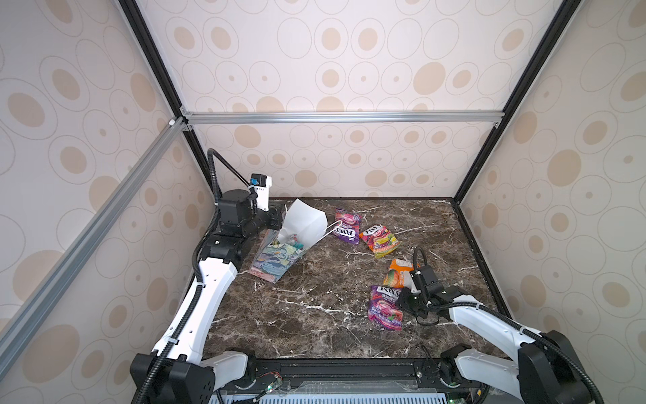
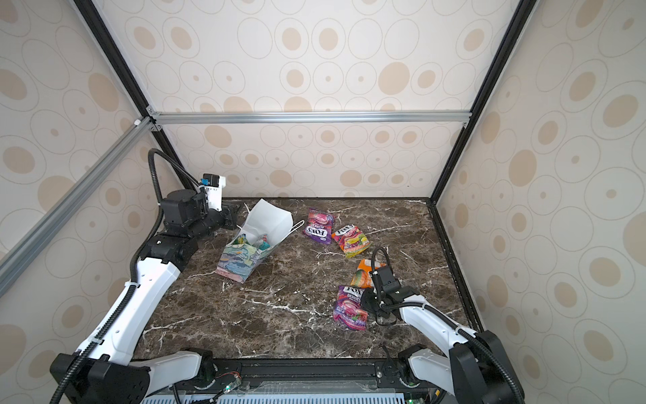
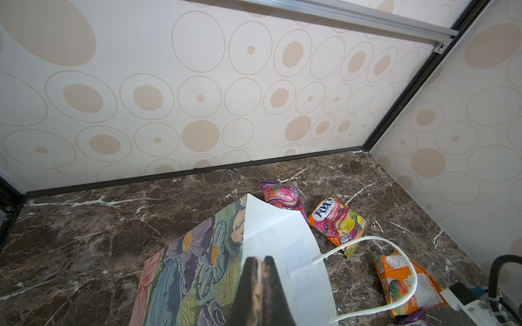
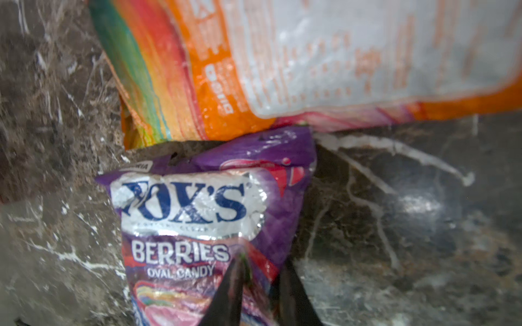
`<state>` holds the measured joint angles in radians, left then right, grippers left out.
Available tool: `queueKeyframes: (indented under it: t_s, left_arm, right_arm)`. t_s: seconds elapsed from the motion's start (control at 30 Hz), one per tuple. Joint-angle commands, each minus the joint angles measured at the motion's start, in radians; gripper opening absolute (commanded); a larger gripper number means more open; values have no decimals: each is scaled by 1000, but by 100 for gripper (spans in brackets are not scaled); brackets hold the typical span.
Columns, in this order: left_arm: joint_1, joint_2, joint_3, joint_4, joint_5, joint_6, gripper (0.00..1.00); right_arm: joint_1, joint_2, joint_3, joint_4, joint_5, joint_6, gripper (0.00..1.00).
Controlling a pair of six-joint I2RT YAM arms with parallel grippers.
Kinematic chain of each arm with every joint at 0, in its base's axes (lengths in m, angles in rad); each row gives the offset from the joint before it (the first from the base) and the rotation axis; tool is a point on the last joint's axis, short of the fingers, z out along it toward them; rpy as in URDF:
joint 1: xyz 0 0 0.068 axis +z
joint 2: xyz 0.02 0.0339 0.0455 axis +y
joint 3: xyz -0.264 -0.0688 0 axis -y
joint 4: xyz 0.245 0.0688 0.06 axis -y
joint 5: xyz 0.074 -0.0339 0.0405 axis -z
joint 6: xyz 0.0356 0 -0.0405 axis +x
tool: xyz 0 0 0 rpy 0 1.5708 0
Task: Place the snacks into the paper bag
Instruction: Pick up the snack from the bottom-center of the table.
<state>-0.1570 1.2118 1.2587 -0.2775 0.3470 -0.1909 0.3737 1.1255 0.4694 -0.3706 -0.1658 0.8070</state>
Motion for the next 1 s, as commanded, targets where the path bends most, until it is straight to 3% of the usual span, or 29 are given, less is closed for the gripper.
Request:
queueKeyframes:
  t_s: [0.0, 0.07, 0.27, 0.53, 0.97]
  left_arm:
    - [5, -6, 1, 18, 12, 5, 0]
    - [5, -5, 1, 18, 13, 4, 0]
    - [5, -3, 2, 18, 15, 2, 0]
    - [5, -8, 1, 21, 19, 2, 0]
    - [5, -2, -1, 22, 18, 0, 0]
  right_arm:
    - [-2, -21, -19, 27, 2, 25, 8]
    - [-2, -34, -4, 12, 8, 18, 0]
    - [-2, -61, 90, -97, 9, -52, 0]
    - [-2, -77, 329, -199, -88, -238, 0]
    - [17, 74, 811, -111, -292, -377, 0]
